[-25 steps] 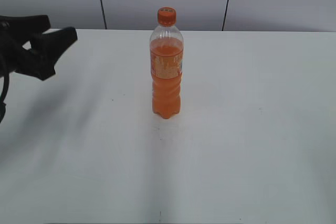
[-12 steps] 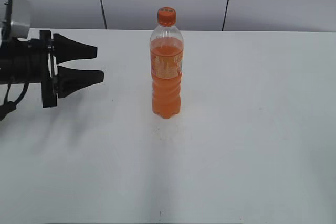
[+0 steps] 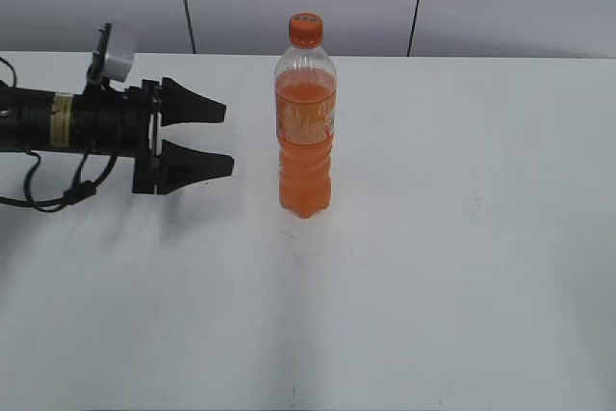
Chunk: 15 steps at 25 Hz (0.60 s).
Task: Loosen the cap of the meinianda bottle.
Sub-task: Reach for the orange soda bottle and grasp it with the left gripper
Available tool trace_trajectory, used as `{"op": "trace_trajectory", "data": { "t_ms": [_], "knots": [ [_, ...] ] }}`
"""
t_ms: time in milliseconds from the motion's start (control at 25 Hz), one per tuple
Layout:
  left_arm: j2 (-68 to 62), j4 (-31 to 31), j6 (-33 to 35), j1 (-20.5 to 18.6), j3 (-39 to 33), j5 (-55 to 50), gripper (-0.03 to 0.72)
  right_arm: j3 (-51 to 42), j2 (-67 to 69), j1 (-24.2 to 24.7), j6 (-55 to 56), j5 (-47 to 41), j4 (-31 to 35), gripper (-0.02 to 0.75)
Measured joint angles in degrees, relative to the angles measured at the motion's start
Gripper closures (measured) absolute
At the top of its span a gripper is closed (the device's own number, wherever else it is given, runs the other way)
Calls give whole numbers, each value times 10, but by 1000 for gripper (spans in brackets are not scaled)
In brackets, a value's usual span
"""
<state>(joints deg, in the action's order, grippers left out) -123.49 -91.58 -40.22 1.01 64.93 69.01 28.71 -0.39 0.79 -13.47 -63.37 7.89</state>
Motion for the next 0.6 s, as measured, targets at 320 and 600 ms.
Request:
{"op": "trace_trajectory", "data": {
  "t_ms": [320, 600],
  "knots": [
    [-105, 0, -2, 70, 104, 0, 66, 0, 0, 0, 0, 0, 0, 247],
    [-152, 2, -30, 117, 171, 0, 96, 0, 0, 0, 0, 0, 0, 247]
  ]
}}
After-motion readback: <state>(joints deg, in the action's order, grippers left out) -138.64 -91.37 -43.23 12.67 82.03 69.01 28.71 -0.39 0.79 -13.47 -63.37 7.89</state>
